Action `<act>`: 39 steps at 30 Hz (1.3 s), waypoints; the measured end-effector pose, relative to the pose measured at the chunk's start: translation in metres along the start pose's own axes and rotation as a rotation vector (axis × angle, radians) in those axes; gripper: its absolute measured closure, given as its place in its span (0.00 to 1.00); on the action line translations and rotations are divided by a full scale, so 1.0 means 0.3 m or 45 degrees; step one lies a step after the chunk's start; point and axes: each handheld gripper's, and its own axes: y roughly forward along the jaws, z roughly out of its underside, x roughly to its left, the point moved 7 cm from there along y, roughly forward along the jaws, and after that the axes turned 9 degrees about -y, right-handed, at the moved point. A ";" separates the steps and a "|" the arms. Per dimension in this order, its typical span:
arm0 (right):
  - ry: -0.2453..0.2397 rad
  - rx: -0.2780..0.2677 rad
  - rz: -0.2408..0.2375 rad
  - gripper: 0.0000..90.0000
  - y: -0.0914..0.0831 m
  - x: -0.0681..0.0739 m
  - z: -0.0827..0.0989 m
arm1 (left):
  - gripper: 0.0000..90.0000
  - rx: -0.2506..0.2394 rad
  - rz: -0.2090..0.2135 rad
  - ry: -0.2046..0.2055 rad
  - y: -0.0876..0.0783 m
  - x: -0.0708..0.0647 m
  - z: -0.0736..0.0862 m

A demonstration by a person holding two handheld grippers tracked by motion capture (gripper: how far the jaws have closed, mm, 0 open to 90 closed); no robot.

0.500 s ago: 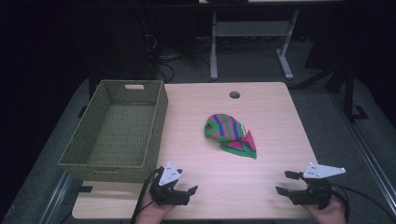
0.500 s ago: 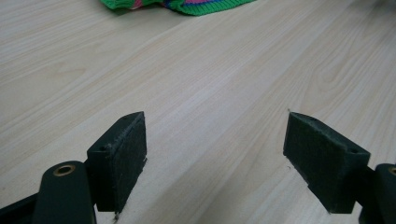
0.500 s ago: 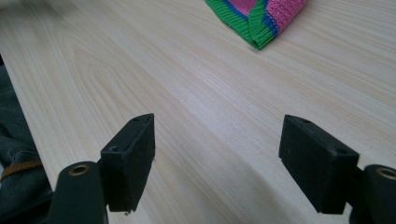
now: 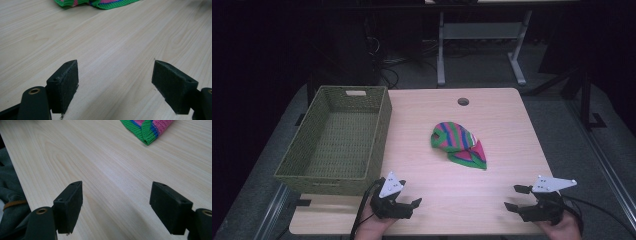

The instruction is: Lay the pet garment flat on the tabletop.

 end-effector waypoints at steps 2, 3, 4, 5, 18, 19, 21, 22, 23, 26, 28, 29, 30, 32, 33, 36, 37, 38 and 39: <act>0.006 0.005 -0.013 0.29 0.009 0.002 -0.004 | 0.23 -0.001 -0.004 -0.002 -0.003 0.003 -0.001; 0.008 0.006 -0.018 0.29 0.013 0.004 -0.008 | 0.23 -0.004 -0.005 -0.001 -0.003 0.003 -0.002; 0.008 0.006 -0.018 0.29 0.013 0.004 -0.008 | 0.23 -0.004 -0.005 -0.001 -0.003 0.003 -0.002; -0.006 0.011 -0.022 0.28 0.017 0.003 -0.016 | 0.23 -0.002 -0.008 0.006 -0.003 0.005 -0.002; -0.036 -0.052 -0.017 0.28 0.010 -0.010 -0.058 | 0.23 0.008 -0.001 0.009 0.001 0.007 -0.001; -0.030 -0.047 -0.026 0.28 0.013 -0.012 -0.061 | 0.23 0.009 -0.002 0.009 0.001 0.007 -0.001; -0.029 -0.042 -0.034 0.28 0.020 -0.020 -0.069 | 0.23 0.006 0.000 -0.002 0.002 0.009 -0.001; -0.029 -0.042 -0.034 0.28 0.020 -0.020 -0.069 | 0.23 0.006 0.000 -0.002 0.002 0.009 -0.001; -0.035 -0.043 -0.042 0.28 0.029 -0.027 -0.083 | 0.23 -0.006 -0.001 -0.010 0.001 0.011 -0.003; -0.043 -0.039 -0.047 0.28 0.035 -0.032 -0.094 | 0.23 -0.005 -0.001 -0.014 0.000 0.014 -0.002; -0.055 -0.038 -0.052 0.29 0.045 -0.040 -0.108 | 0.23 -0.007 -0.011 -0.009 0.000 0.018 -0.004; -0.053 -0.021 -0.058 0.29 0.048 -0.044 -0.111 | 0.23 -0.009 -0.005 -0.015 0.000 0.020 -0.005; -0.052 -0.018 -0.061 0.29 0.050 -0.047 -0.113 | 0.23 -0.010 -0.008 -0.019 0.000 0.023 -0.006; -0.048 -0.019 -0.070 0.29 0.052 -0.050 -0.116 | 0.23 -0.010 -0.009 -0.022 0.000 0.024 -0.005; -0.044 -0.007 -0.086 0.28 0.057 -0.055 -0.119 | 0.23 -0.014 -0.004 -0.027 0.000 0.026 -0.005; -0.044 0.000 -0.102 0.28 0.060 -0.066 -0.131 | 0.23 -0.021 -0.001 -0.029 -0.001 0.023 -0.006; -0.042 0.003 -0.105 0.28 0.061 -0.068 -0.135 | 0.23 -0.019 0.001 -0.030 0.000 0.022 -0.005; -0.042 0.007 -0.110 0.28 0.061 -0.070 -0.140 | 0.23 -0.015 -0.001 -0.025 0.000 0.022 -0.005; -0.046 0.007 -0.122 0.28 0.062 -0.072 -0.149 | 0.23 -0.013 0.000 -0.024 0.001 0.022 -0.004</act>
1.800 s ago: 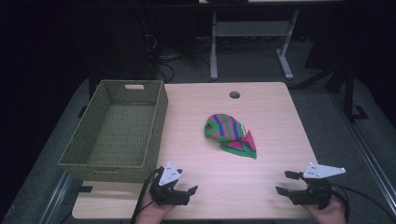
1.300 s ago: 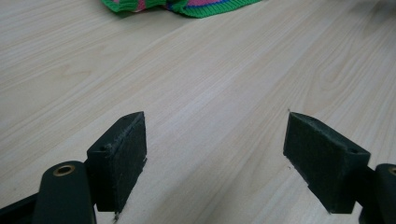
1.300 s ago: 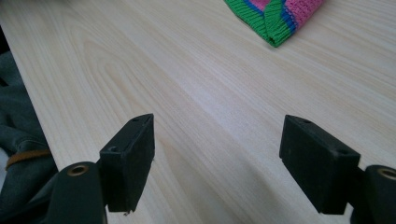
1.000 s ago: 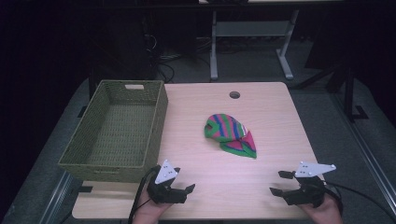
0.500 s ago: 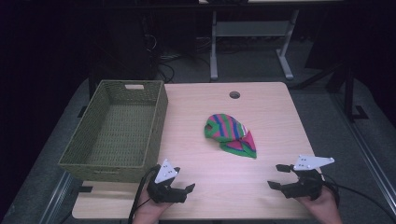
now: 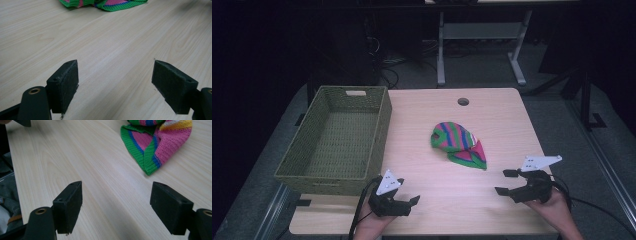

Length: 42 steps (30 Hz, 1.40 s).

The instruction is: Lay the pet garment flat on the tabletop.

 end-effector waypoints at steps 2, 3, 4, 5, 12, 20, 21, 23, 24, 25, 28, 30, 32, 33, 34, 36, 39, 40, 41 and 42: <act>-0.014 0.008 -0.019 0.27 0.005 -0.003 -0.018 | 0.23 0.001 0.002 0.003 0.000 -0.002 -0.001; -0.012 0.014 -0.033 0.27 0.008 -0.003 -0.027 | 0.23 -0.001 0.004 0.003 -0.001 -0.003 -0.002; -0.010 0.016 -0.042 0.27 0.013 -0.004 -0.036 | 0.23 -0.006 0.003 0.001 -0.002 -0.003 -0.002; -0.014 0.013 -0.049 0.27 0.018 -0.006 -0.043 | 0.23 -0.010 0.000 0.001 -0.005 -0.002 -0.004; -0.023 0.068 -0.116 0.26 0.079 -0.028 -0.088 | 0.23 -0.014 0.003 -0.010 -0.009 0.007 -0.003; -0.025 0.092 -0.152 0.26 0.114 -0.054 -0.159 | 0.23 -0.007 -0.001 0.011 -0.006 -0.004 -0.001; -0.027 0.096 -0.149 0.26 0.116 -0.059 -0.166 | 0.23 -0.010 0.000 0.011 -0.007 -0.006 -0.002; -0.014 0.101 -0.160 0.26 0.122 -0.070 -0.184 | 0.23 -0.015 0.003 0.009 -0.006 -0.005 -0.004; -0.018 0.104 -0.158 0.26 0.126 -0.076 -0.191 | 0.23 -0.013 0.004 0.009 -0.006 -0.004 -0.004; -0.018 0.104 -0.158 0.26 0.126 -0.076 -0.191 | 0.23 -0.013 0.004 0.009 -0.006 -0.004 -0.004; -0.018 0.117 -0.154 0.26 0.139 -0.095 -0.214 | 0.23 -0.003 0.001 0.011 -0.007 -0.003 -0.003; -0.024 0.123 -0.149 0.26 0.149 -0.108 -0.230 | 0.23 -0.010 -0.003 0.014 -0.007 -0.002 -0.004; -0.007 0.115 -0.164 0.26 0.159 -0.118 -0.249 | 0.23 -0.006 0.000 0.009 -0.005 -0.003 -0.002; -0.003 0.122 -0.166 0.26 0.165 -0.122 -0.254 | 0.23 -0.008 -0.001 0.011 -0.006 -0.003 -0.002; -0.003 0.122 -0.166 0.26 0.165 -0.122 -0.254 | 0.23 -0.008 -0.001 0.011 -0.006 -0.003 -0.002; -0.019 0.144 -0.155 0.26 0.176 -0.133 -0.273 | 0.23 -0.013 0.000 0.013 -0.008 -0.005 -0.004; -0.016 0.153 -0.155 0.26 0.183 -0.141 -0.292 | 0.23 -0.011 -0.001 0.015 -0.008 -0.006 -0.003; -0.017 0.157 -0.155 0.26 0.187 -0.144 -0.298 | 0.24 -0.009 -0.001 0.014 -0.008 -0.006 -0.003; -0.020 0.166 -0.157 0.26 0.189 -0.146 -0.301 | 0.23 -0.008 -0.002 0.016 -0.007 -0.006 -0.003; -0.018 0.167 -0.154 0.26 0.194 -0.151 -0.309 | 0.23 -0.009 -0.003 0.018 -0.007 -0.006 -0.003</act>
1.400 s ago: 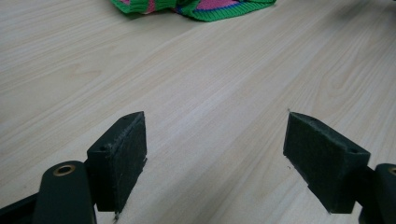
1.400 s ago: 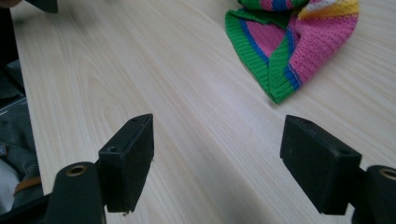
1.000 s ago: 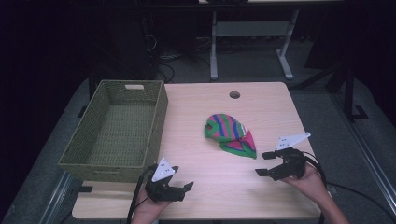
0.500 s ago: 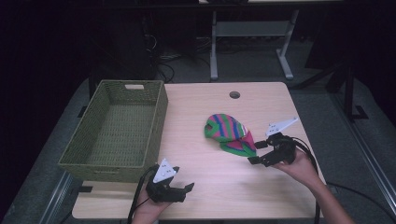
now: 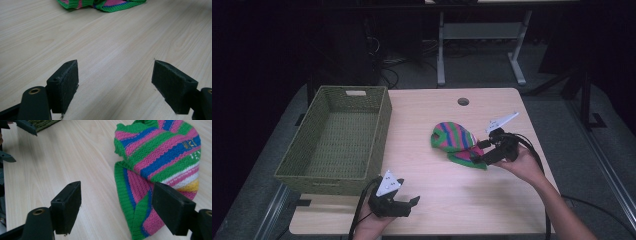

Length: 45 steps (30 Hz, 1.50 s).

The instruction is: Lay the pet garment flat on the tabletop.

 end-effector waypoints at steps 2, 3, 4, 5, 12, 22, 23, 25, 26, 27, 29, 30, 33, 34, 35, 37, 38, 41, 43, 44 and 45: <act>0.002 0.006 -0.003 0.26 0.004 -0.005 -0.006 | 0.23 -0.002 0.000 -0.002 0.000 0.000 -0.001; 0.006 0.014 0.000 0.26 0.012 -0.018 -0.019 | 0.23 -0.005 0.000 -0.005 0.000 0.001 -0.002; 0.003 0.014 0.001 0.26 0.016 -0.023 -0.024 | 0.23 -0.008 0.000 -0.006 0.000 0.001 -0.003; 0.006 0.017 0.002 0.26 0.019 -0.027 -0.029 | 0.23 -0.010 0.001 -0.003 0.000 0.001 -0.004; 0.017 0.056 0.011 0.26 0.056 -0.066 -0.062 | 0.24 -0.015 -0.001 -0.002 -0.005 0.002 -0.004; -0.006 0.099 0.009 0.27 0.115 -0.086 -0.108 | 0.24 -0.016 0.005 -0.009 -0.003 0.004 -0.005; -0.013 0.110 0.018 0.27 0.125 -0.087 -0.110 | 0.24 -0.015 0.004 -0.006 -0.004 0.004 -0.005; -0.009 0.142 0.019 0.27 0.142 -0.087 -0.111 | 0.24 -0.018 0.004 -0.005 -0.006 0.004 -0.006; -0.022 0.154 0.039 0.27 0.154 -0.089 -0.113 | 0.24 -0.023 0.006 -0.011 -0.006 0.003 -0.007; -0.031 0.161 0.049 0.27 0.159 -0.090 -0.114 | 0.24 -0.026 0.007 -0.015 -0.007 0.004 -0.007; -0.030 0.168 0.051 0.27 0.172 -0.093 -0.119 | 0.24 -0.025 0.007 -0.019 -0.007 0.007 -0.007; -0.026 0.169 0.054 0.27 0.180 -0.095 -0.123 | 0.24 -0.024 0.007 -0.021 -0.006 0.007 -0.006; -0.034 0.188 0.077 0.27 0.200 -0.104 -0.132 | 0.24 -0.026 0.006 -0.014 -0.007 0.006 -0.007; -0.034 0.193 0.087 0.27 0.207 -0.107 -0.135 | 0.24 -0.027 0.006 -0.012 -0.007 0.006 -0.008; -0.034 0.197 0.090 0.27 0.214 -0.110 -0.136 | 0.24 -0.028 0.006 -0.012 -0.008 0.005 -0.008; -0.032 0.225 0.106 0.27 0.232 -0.119 -0.133 | 0.24 -0.026 0.008 -0.013 -0.009 0.005 -0.008; -0.032 0.239 0.117 0.27 0.240 -0.125 -0.130 | 0.24 -0.026 0.008 -0.014 -0.009 0.006 -0.008; -0.023 0.272 0.146 0.28 0.260 -0.142 -0.118 | 0.24 -0.030 0.009 -0.014 -0.010 0.005 -0.008; 0.006 0.289 0.182 0.28 0.271 -0.155 -0.108 | 0.24 -0.030 0.012 -0.013 -0.010 0.003 -0.009; 0.024 0.288 0.183 0.28 0.277 -0.156 -0.104 | 0.24 -0.028 0.012 -0.007 -0.010 0.003 -0.009; 0.034 0.291 0.190 0.29 0.283 -0.158 -0.098 | 0.24 -0.028 0.014 -0.008 -0.009 0.002 -0.009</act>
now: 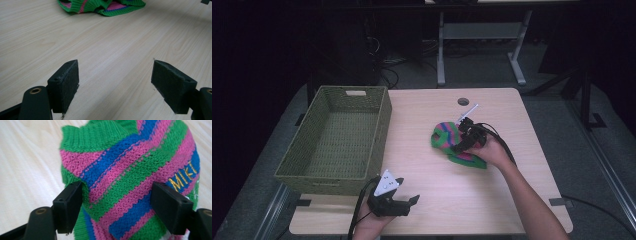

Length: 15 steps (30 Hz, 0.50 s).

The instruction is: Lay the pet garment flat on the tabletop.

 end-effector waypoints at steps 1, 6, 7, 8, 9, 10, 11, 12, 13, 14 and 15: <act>0.001 0.010 0.015 0.30 0.006 -0.005 0.005 | 0.24 0.002 0.001 0.001 0.001 0.000 0.001; 0.013 0.038 0.047 0.31 0.027 -0.012 0.012 | 0.24 0.001 0.000 0.002 0.000 -0.001 0.000; 0.003 0.044 0.059 0.31 0.031 -0.012 0.012 | 0.24 0.001 0.001 0.002 0.001 0.000 0.001; 0.003 0.044 0.059 0.31 0.031 -0.012 0.012 | 0.24 0.001 0.001 0.002 0.001 0.000 0.001; -0.019 0.051 0.083 0.32 0.036 -0.009 0.014 | 0.24 0.004 -0.001 -0.002 0.002 -0.001 0.002; -0.013 0.052 0.087 0.32 0.036 -0.007 0.014 | 0.24 0.002 -0.002 0.001 0.002 -0.002 0.001; -0.010 0.050 0.095 0.33 0.037 -0.005 0.015 | 0.24 0.001 -0.003 0.003 0.001 -0.003 0.001; -0.002 0.048 0.103 0.34 0.038 -0.003 0.015 | 0.24 -0.002 -0.003 0.005 0.001 -0.004 0.000; 0.008 0.036 0.115 0.35 0.040 0.000 0.017 | 0.24 -0.003 -0.003 0.005 0.000 -0.004 0.000; 0.017 0.034 0.124 0.36 0.040 0.005 0.018 | 0.24 -0.005 -0.002 0.003 0.000 -0.005 -0.001; 0.020 0.024 0.144 0.38 0.041 0.009 0.020 | 0.24 -0.008 0.001 -0.002 0.000 -0.006 -0.001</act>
